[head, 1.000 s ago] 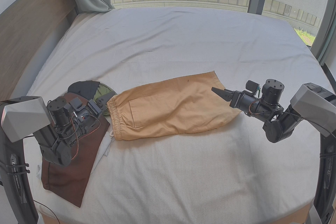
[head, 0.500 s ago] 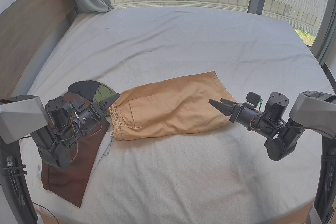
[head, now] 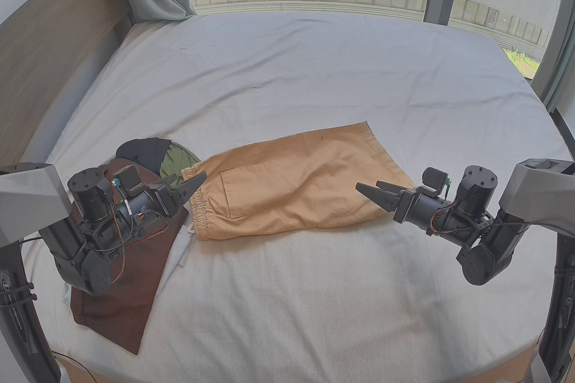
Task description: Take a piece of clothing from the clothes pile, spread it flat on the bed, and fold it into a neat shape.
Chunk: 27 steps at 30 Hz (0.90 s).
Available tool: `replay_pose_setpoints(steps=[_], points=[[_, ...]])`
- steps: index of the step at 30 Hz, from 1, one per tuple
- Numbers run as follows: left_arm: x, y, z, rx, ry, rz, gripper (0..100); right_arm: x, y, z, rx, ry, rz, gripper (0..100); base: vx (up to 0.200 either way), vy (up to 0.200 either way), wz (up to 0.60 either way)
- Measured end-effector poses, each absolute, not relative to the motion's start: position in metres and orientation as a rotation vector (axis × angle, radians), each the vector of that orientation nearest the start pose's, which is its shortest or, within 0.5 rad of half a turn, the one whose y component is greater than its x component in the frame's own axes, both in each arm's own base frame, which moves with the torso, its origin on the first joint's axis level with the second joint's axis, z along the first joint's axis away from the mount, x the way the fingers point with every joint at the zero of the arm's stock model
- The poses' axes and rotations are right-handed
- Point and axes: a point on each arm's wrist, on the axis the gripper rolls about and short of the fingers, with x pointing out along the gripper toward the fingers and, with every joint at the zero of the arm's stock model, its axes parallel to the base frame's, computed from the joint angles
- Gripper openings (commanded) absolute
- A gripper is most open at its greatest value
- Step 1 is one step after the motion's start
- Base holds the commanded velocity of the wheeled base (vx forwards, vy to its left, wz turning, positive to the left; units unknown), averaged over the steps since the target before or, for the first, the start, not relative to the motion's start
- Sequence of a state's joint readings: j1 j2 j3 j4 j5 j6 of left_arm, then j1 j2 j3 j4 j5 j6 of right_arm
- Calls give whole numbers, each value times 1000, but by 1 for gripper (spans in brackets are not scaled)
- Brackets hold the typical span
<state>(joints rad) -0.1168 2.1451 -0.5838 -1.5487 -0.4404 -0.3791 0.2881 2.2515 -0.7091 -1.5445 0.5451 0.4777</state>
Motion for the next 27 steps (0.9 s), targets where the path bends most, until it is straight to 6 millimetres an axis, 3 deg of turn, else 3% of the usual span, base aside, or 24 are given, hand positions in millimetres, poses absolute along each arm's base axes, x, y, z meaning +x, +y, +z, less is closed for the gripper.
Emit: replay_pose_setpoints(steps=[7,27], points=[[331,-48,78,-230,85,-548,100,347,119,58,449,211,823,100,0,0,0],[328,-45,79,-113,56,-532,100,344,127,46,455,255,826,100,0,0,0]])
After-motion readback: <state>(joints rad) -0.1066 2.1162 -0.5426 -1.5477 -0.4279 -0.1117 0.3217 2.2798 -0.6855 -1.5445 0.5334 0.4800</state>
